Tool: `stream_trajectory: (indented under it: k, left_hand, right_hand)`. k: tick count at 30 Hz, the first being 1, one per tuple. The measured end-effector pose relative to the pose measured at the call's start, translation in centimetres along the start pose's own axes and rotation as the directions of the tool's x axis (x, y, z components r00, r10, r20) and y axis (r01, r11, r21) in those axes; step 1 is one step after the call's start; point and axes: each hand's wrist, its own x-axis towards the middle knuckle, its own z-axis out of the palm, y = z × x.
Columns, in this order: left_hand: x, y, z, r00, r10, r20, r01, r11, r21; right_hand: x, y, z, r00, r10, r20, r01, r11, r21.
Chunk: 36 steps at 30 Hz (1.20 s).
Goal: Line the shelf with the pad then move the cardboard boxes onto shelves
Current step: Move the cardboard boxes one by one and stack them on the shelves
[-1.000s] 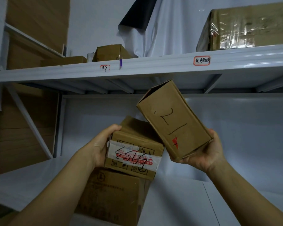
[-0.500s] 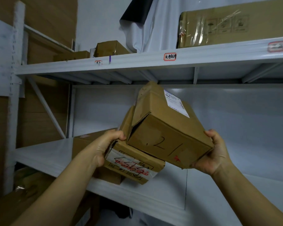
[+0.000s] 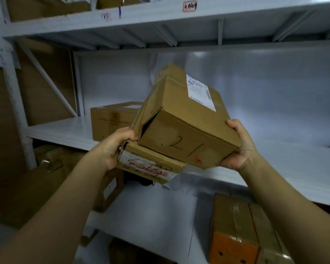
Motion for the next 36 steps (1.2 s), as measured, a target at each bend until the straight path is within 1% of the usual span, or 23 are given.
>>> stream_trajectory:
  k: [3, 5, 6, 8, 9, 10, 14, 16, 18, 21, 23, 25, 28, 30, 32, 34, 36]
  left_hand:
    - [-2.2, -2.1, -1.5, 0.999, -0.029, 0.023, 0.029, 0.999, 0.014]
    - [-3.6, -3.7, -2.6, 0.994, -0.072, 0.086, 0.070, 0.997, 0.026]
    - [-5.2, -5.0, -3.4, 0.986, -0.110, 0.127, 0.107, 0.994, 0.029]
    - [-6.3, -6.9, -4.2, 0.981, -0.160, 0.114, 0.160, 0.987, 0.006]
    - [-6.7, -7.5, -4.2, 0.981, -0.175, 0.089, 0.175, 0.985, 0.009]
    - [-7.2, -8.2, -4.3, 0.980, -0.178, 0.093, 0.178, 0.984, 0.009]
    - [-9.6, -11.1, -4.7, 0.961, -0.271, 0.058, 0.273, 0.961, -0.033]
    - [-10.1, -12.6, -5.1, 0.936, -0.351, -0.033, 0.351, 0.936, -0.025]
    - [-10.2, -14.1, -5.5, 0.902, -0.412, -0.131, 0.415, 0.910, -0.010]
    - [-9.4, -16.4, -6.5, 0.864, -0.463, -0.196, 0.465, 0.884, -0.037]
    - [-8.9, -17.8, -7.2, 0.858, -0.457, -0.234, 0.469, 0.883, -0.006]
    - [-7.9, -19.3, -8.2, 0.837, -0.454, -0.305, 0.480, 0.877, 0.015]
    - [-5.8, -22.0, -10.4, 0.807, -0.468, -0.361, 0.513, 0.858, 0.035]
    - [-3.9, -23.7, -11.4, 0.814, -0.463, -0.351, 0.525, 0.845, 0.103]
    - [-1.9, -25.4, -12.2, 0.826, -0.417, -0.379, 0.511, 0.838, 0.193]
    - [0.1, -27.3, -12.9, 0.815, -0.418, -0.401, 0.548, 0.780, 0.301]
    - [2.8, -30.4, -14.3, 0.783, -0.422, -0.457, 0.606, 0.681, 0.411]
  right_hand:
    - [-1.7, 2.5, 0.1, 1.000, 0.015, -0.012, -0.015, 1.000, 0.009]
    - [-2.9, 4.3, 0.4, 0.999, 0.049, 0.005, -0.050, 0.999, 0.008]
    - [-4.3, 6.3, 0.4, 0.996, 0.084, -0.024, -0.084, 0.996, 0.011]
    - [-5.6, 8.2, 0.4, 0.993, 0.118, -0.026, -0.118, 0.993, 0.002]
    - [-6.0, 8.9, 0.2, 0.990, 0.138, -0.035, -0.139, 0.990, -0.027]
    - [-6.4, 9.7, 0.0, 0.984, 0.172, -0.038, -0.173, 0.984, -0.038]
    - [-8.4, 13.9, -1.0, 0.950, 0.246, -0.192, -0.255, 0.966, -0.028]
    - [-9.3, 15.7, -1.6, 0.935, 0.272, -0.226, -0.283, 0.959, -0.021]
    - [-9.8, 17.1, -2.4, 0.902, 0.313, -0.297, -0.331, 0.943, -0.014]
    - [-10.1, 18.4, -3.1, 0.838, 0.387, -0.384, -0.430, 0.902, -0.029]
    - [-9.7, 19.1, -3.4, 0.793, 0.435, -0.427, -0.492, 0.870, -0.027]
    - [-8.7, 19.9, -3.9, 0.749, 0.486, -0.450, -0.541, 0.841, 0.010]
    - [-6.5, 21.6, -5.1, 0.696, 0.539, -0.474, -0.566, 0.818, 0.099]
    - [-4.6, 22.7, -5.9, 0.654, 0.568, -0.500, -0.574, 0.803, 0.162]
    - [-2.5, 23.8, -7.1, 0.594, 0.618, -0.515, -0.592, 0.769, 0.241]
    - [-0.4, 24.6, -8.3, 0.543, 0.659, -0.521, -0.599, 0.738, 0.310]
    - [1.7, 25.1, -9.9, 0.527, 0.662, -0.533, -0.587, 0.737, 0.336]
